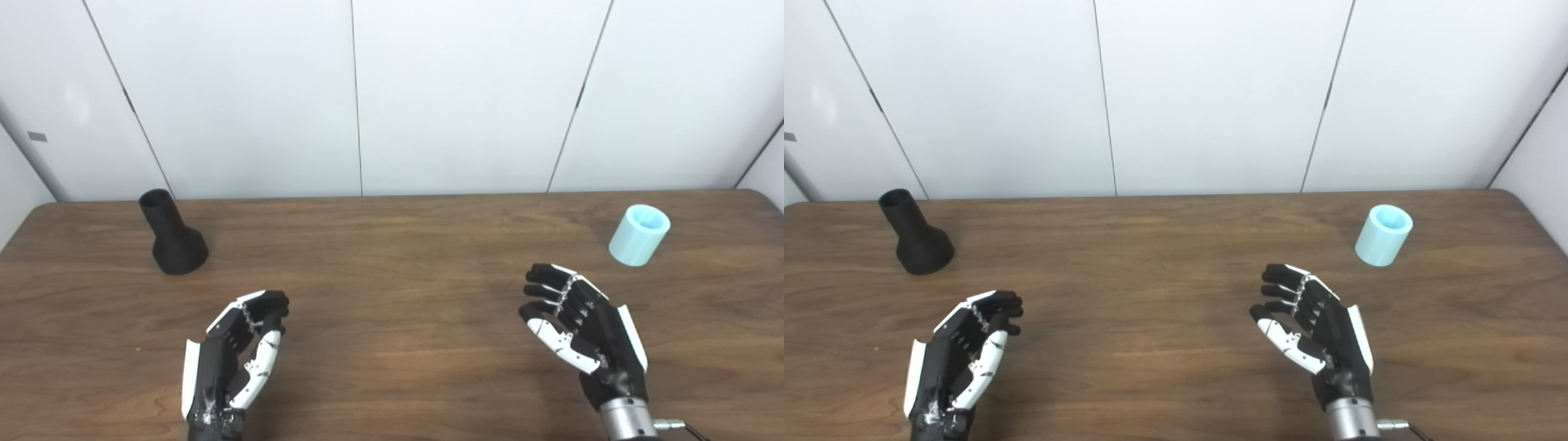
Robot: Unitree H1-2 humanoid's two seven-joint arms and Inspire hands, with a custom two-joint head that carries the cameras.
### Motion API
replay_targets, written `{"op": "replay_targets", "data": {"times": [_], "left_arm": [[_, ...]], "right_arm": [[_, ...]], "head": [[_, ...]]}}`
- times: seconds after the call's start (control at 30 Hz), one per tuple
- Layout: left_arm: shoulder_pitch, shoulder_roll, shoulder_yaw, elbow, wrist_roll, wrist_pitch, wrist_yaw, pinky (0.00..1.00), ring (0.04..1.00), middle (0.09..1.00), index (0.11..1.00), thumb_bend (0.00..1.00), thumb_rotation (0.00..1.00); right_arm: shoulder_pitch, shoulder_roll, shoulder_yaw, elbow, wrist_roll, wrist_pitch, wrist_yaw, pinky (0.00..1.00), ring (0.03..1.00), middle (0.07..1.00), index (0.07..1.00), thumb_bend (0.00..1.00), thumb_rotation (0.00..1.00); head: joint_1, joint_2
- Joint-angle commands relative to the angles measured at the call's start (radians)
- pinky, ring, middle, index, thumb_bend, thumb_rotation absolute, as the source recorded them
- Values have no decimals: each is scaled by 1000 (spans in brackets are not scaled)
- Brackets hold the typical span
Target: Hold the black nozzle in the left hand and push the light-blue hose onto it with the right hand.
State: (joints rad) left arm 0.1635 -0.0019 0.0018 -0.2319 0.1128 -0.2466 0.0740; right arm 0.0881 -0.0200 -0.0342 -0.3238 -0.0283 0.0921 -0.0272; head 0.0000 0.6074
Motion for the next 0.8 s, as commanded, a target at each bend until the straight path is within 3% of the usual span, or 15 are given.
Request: {"op": "replay_targets", "data": {"times": [0.0,0.57,0.67,0.77], "left_arm": [[20,-8,1,-14,0,-42,8,557,646,662,642,255,338],[21,-8,5,-25,3,-16,7,555,649,664,646,247,327],[20,-17,6,-27,9,-6,12,559,654,670,653,254,341],[17,-33,-6,-19,29,-19,20,548,642,664,648,276,363]], "right_arm": [[-14,-8,3,-29,0,-22,7,601,687,705,675,249,8],[-16,-3,1,-25,5,-17,5,601,687,703,672,253,4],[-18,-11,-4,-20,7,-25,7,597,683,700,668,256,46],[-18,-35,-19,-10,34,-38,25,610,697,711,685,245,4]], "head": [[1,0],[2,2],[41,4],[146,7]]}}
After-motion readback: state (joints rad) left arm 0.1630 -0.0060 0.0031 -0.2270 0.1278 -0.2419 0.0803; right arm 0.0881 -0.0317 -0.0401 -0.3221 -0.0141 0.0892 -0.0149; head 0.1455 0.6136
